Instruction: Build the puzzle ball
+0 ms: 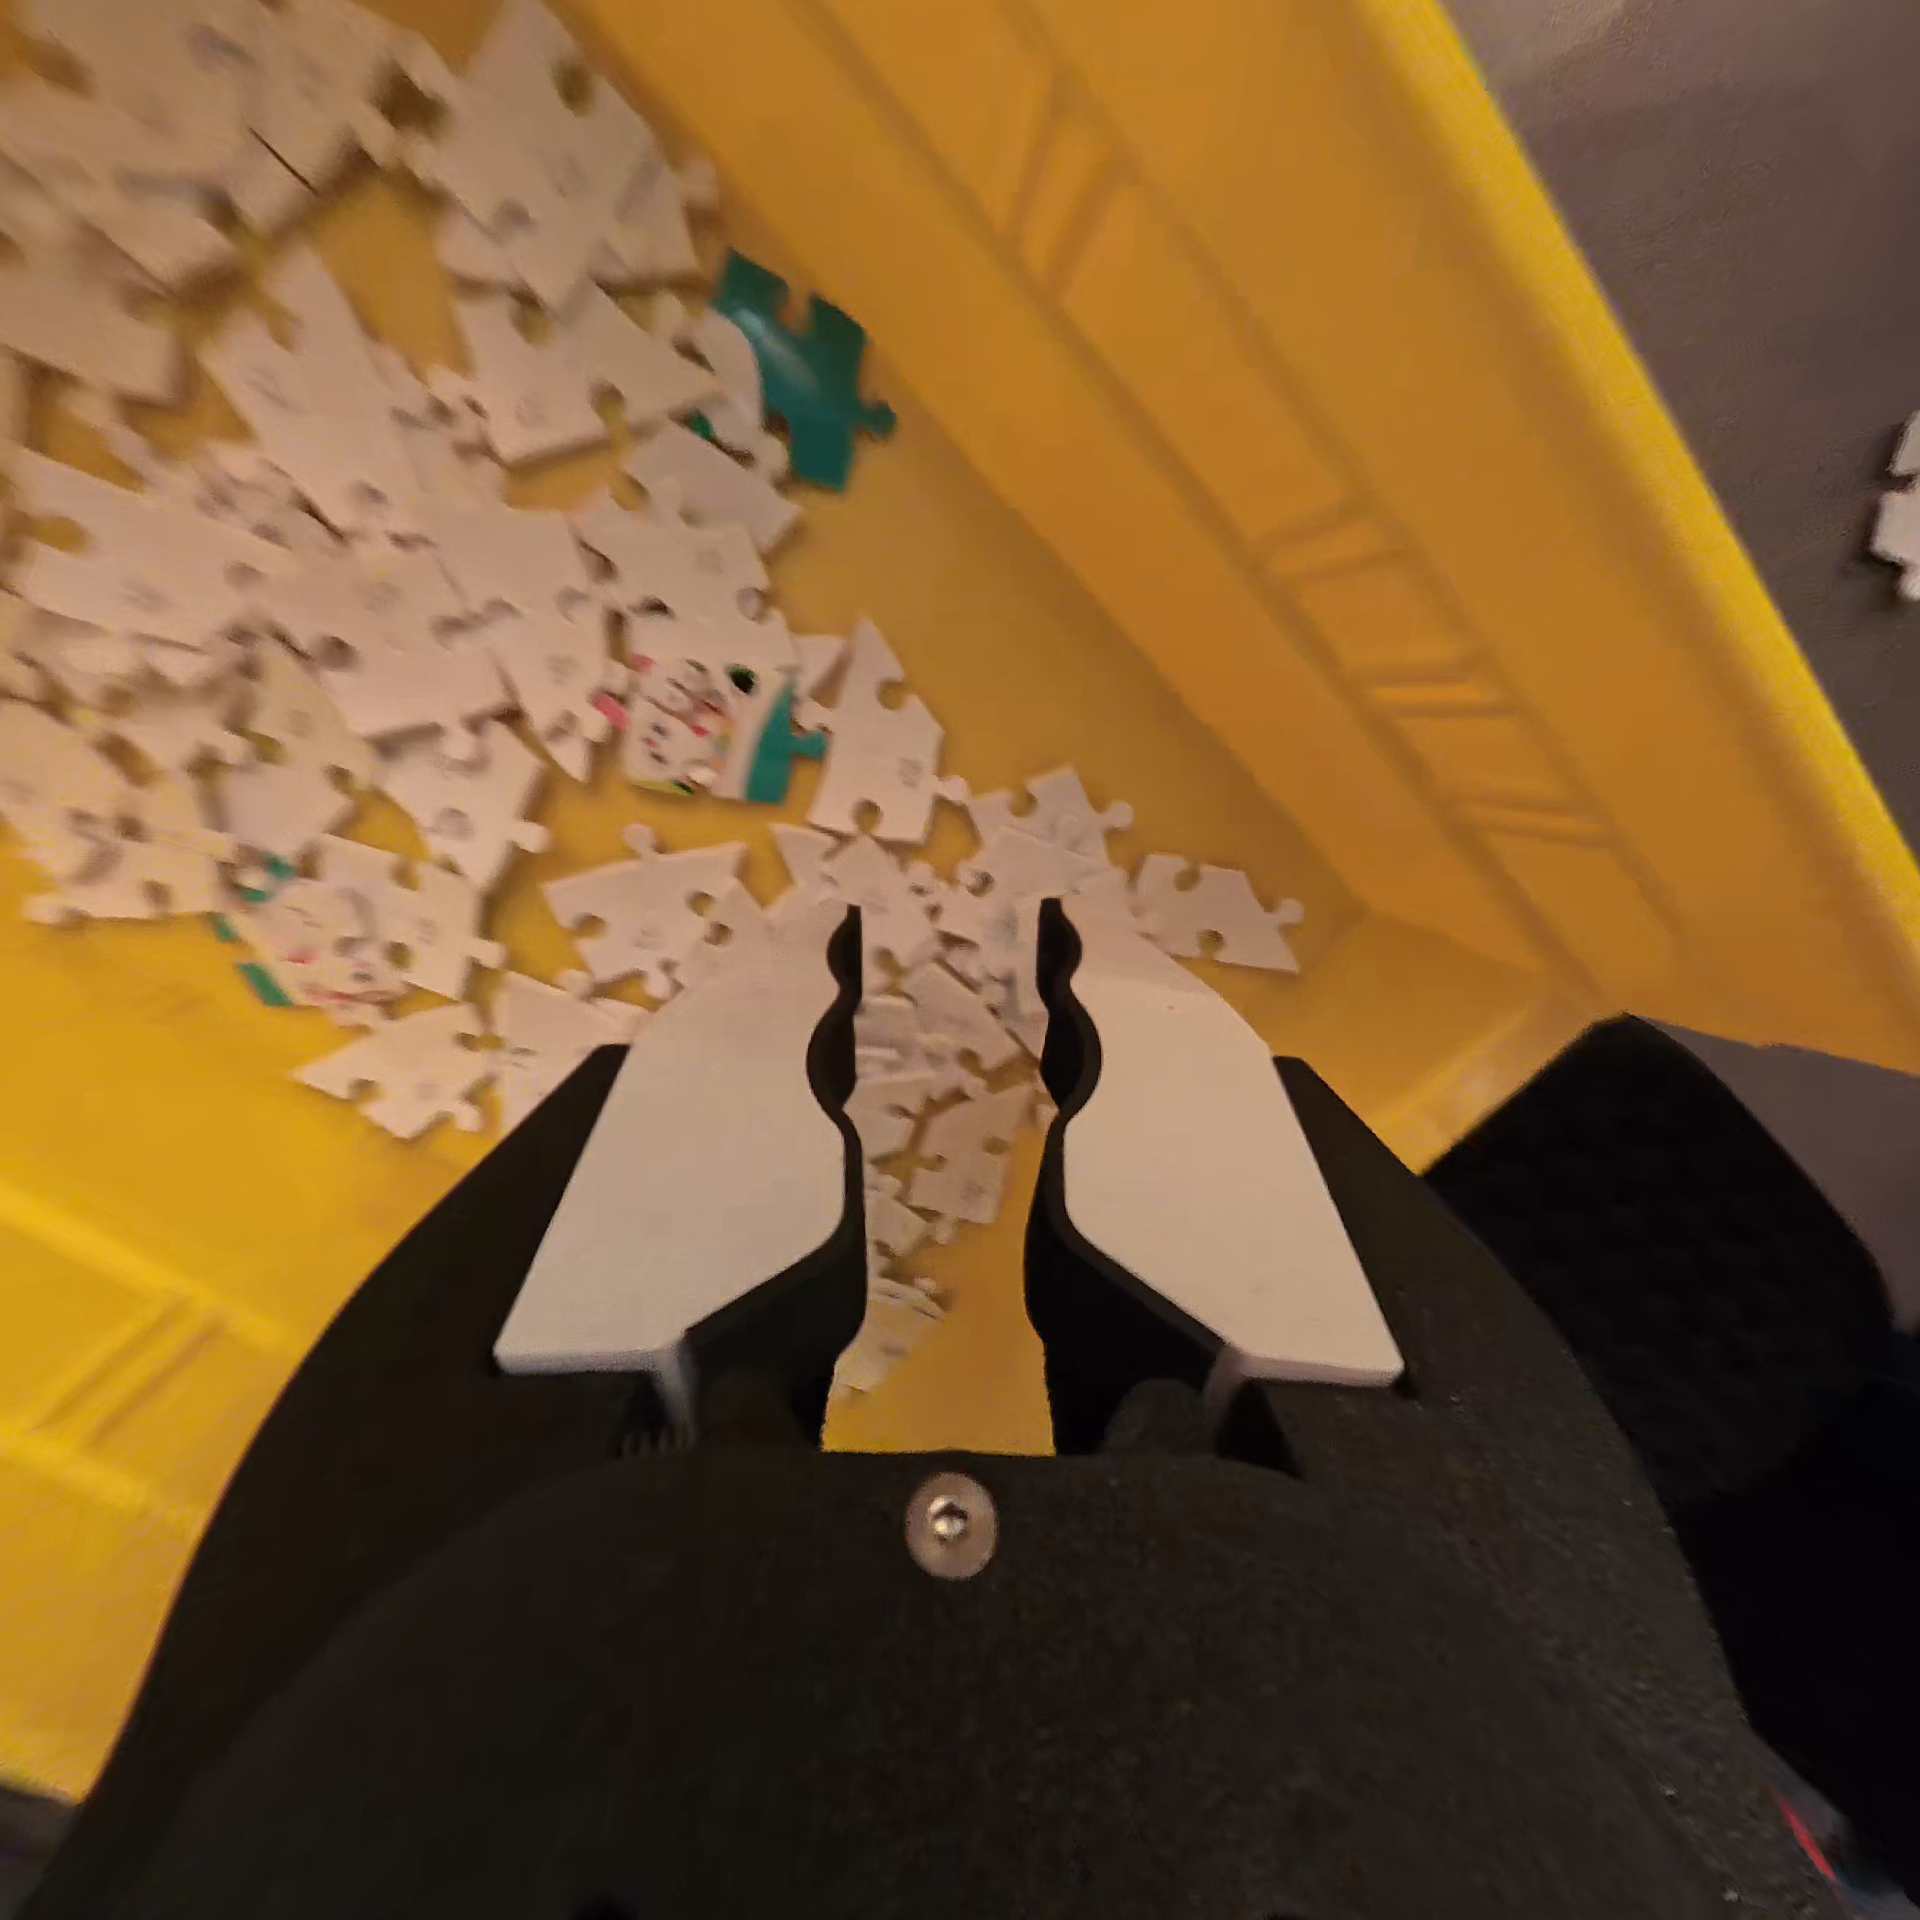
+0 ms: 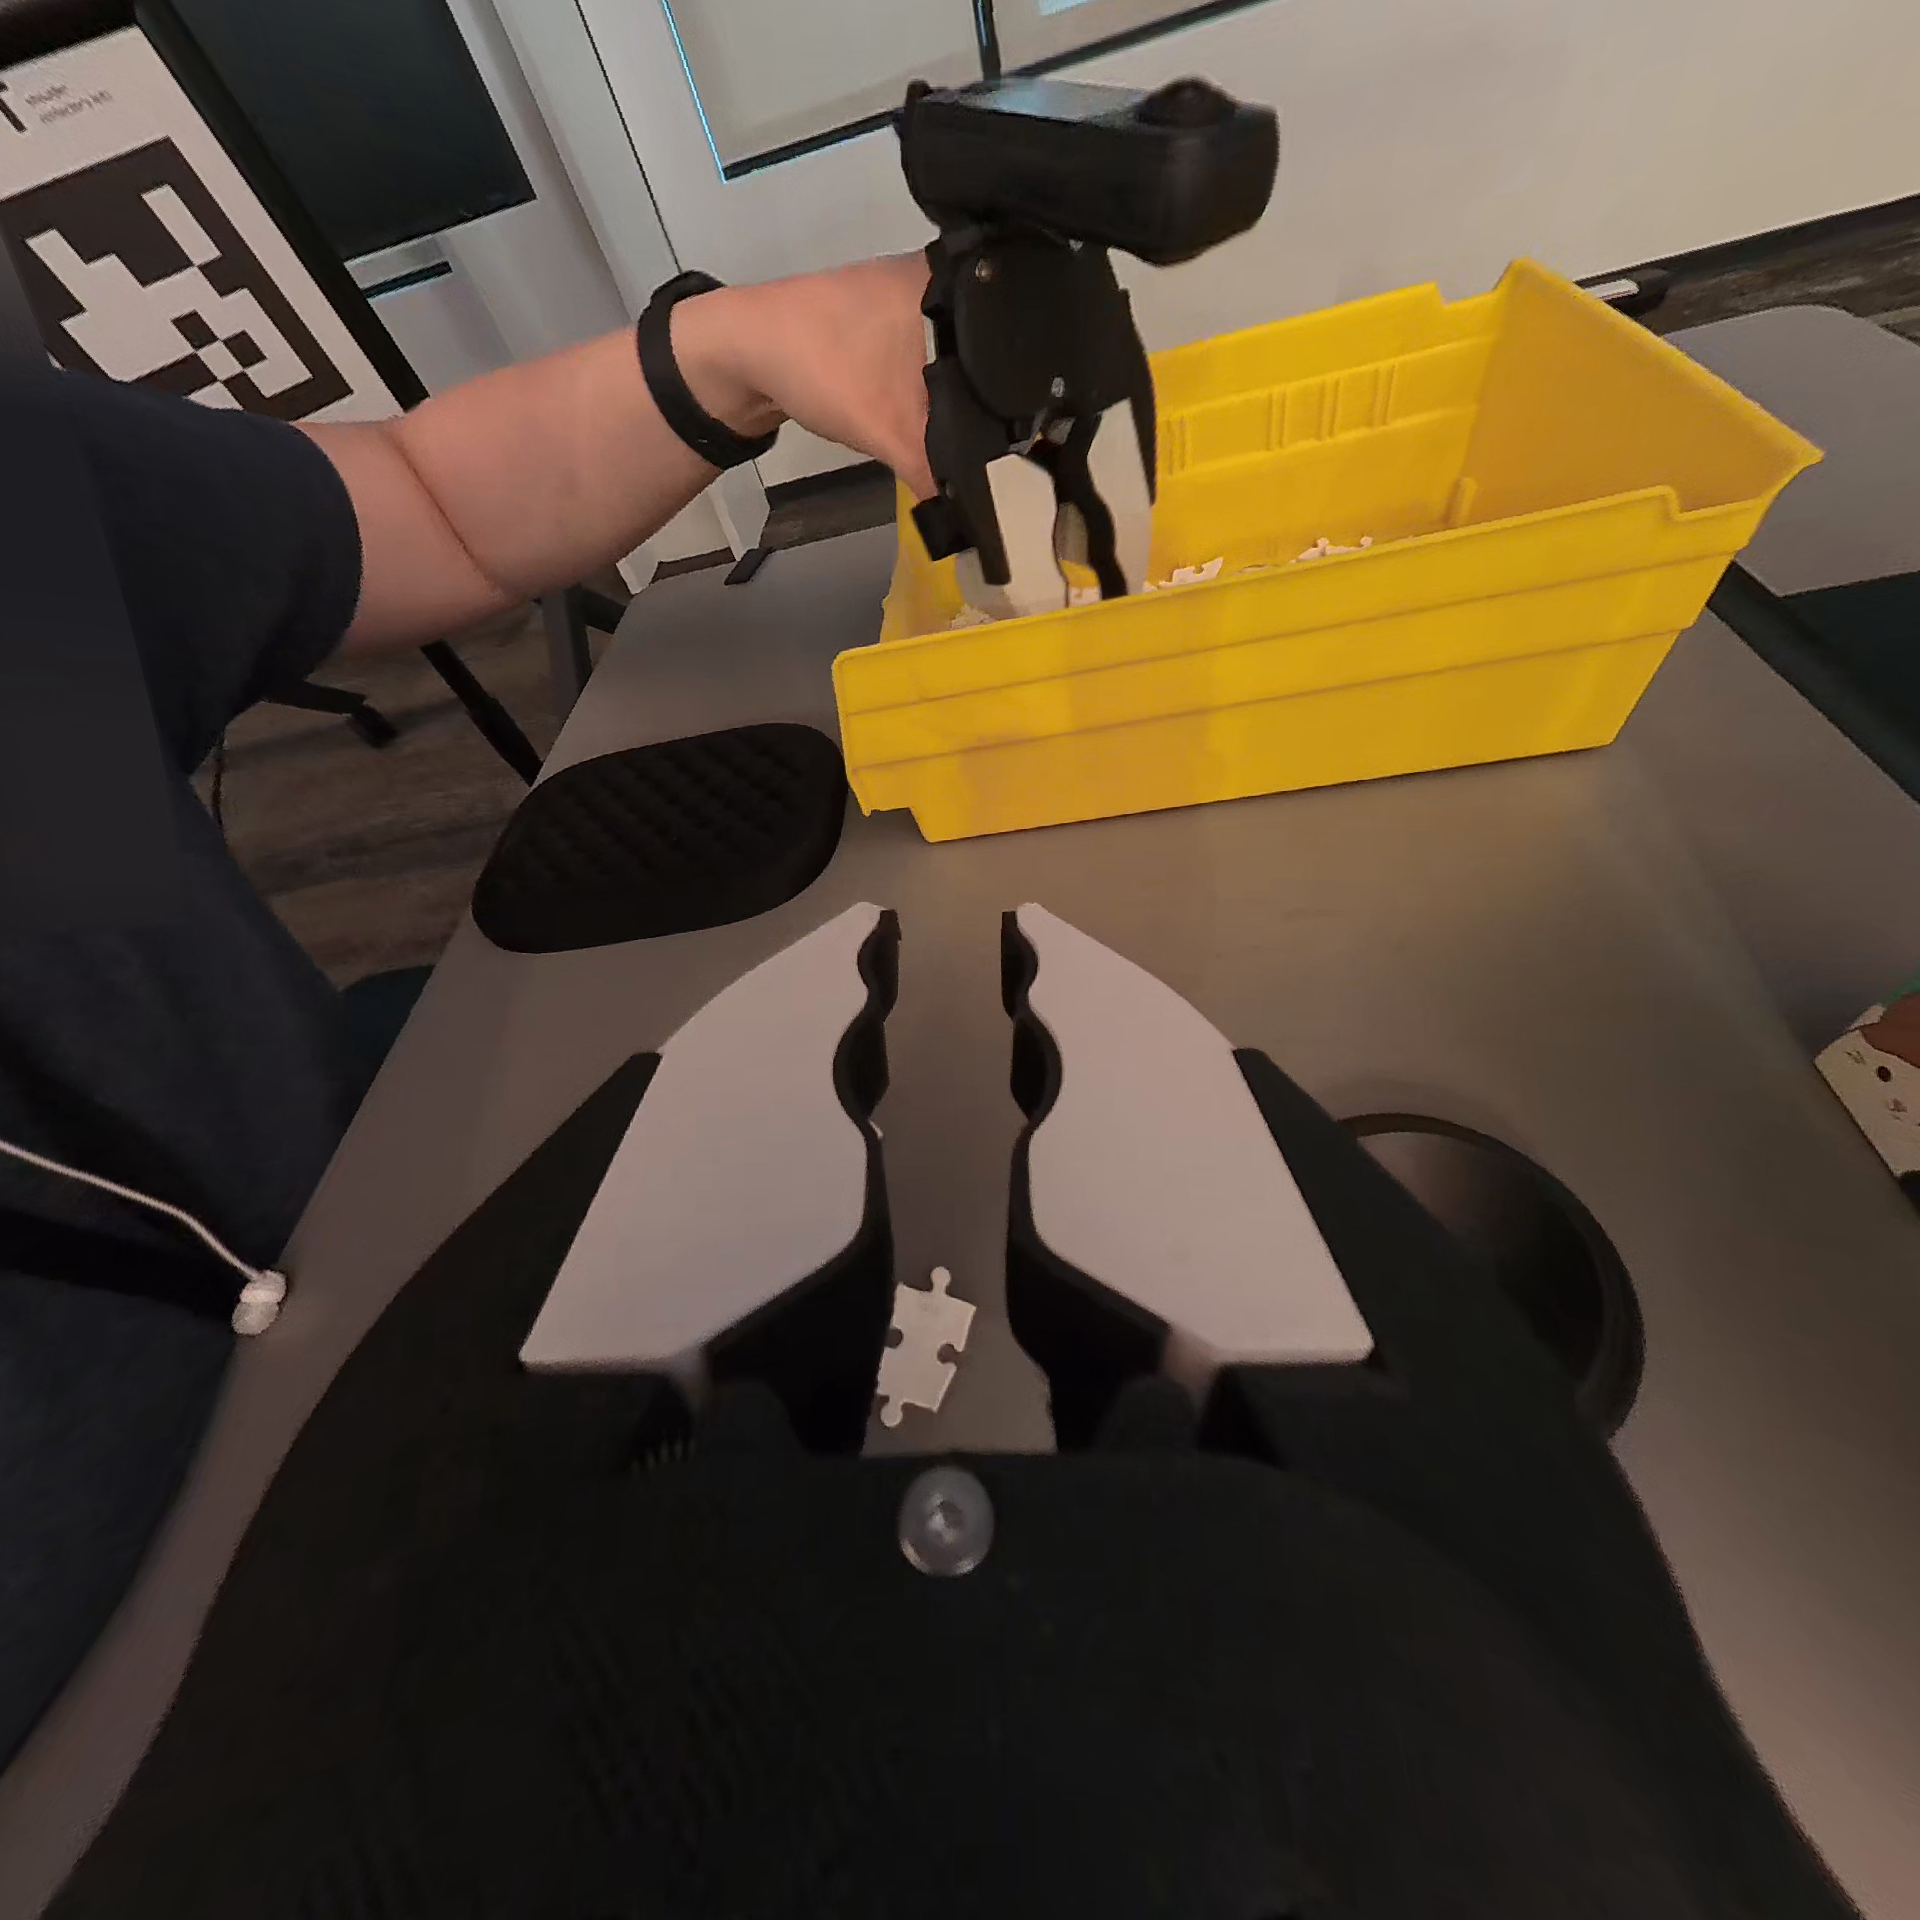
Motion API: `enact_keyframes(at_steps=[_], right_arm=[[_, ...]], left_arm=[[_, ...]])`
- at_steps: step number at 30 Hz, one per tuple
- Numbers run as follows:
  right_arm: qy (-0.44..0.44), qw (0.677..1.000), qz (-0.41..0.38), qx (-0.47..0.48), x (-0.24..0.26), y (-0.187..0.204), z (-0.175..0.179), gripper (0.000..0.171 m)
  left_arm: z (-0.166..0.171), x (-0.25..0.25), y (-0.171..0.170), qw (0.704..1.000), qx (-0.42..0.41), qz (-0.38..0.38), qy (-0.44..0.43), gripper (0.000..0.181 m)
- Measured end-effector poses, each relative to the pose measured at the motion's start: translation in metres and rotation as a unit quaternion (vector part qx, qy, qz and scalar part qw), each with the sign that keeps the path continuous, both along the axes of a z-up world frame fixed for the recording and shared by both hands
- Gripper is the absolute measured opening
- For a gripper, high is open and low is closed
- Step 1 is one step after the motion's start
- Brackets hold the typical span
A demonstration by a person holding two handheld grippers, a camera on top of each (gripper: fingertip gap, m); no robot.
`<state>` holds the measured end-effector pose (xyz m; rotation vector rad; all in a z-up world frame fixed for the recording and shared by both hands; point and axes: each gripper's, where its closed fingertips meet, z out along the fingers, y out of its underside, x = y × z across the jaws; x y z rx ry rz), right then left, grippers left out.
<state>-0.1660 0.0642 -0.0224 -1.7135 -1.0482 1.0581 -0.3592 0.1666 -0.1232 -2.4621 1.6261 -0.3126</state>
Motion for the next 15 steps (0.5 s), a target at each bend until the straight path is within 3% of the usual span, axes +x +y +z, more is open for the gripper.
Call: enact_keyframes(at_steps=[3, 6, 8, 15], right_arm=[[-0.001, 1.000, -0.005, -0.003, 0.005, 0.002, -0.001, 0.019], [0.004, 1.000, -0.007, -0.005, 0.009, 0.002, 0.001, 0.019], [0.001, 1.000, -0.003, -0.005, 0.011, 0.000, 0.001, 0.019], [-0.018, 1.000, 0.006, 0.000, 0.014, -0.003, -0.003, 0.019]], left_arm=[[-0.003, 0.009, 0.029, 0.998, 0.056, -0.025, 0.011, 0.034], [-0.017, 0.003, 0.045, 0.996, 0.062, -0.020, 0.059, 0.034], [-0.024, 0.002, 0.047, 0.995, 0.059, -0.023, 0.073, 0.041], [-0.025, 0.007, 0.043, 0.996, 0.046, -0.025, 0.071, 0.033]])
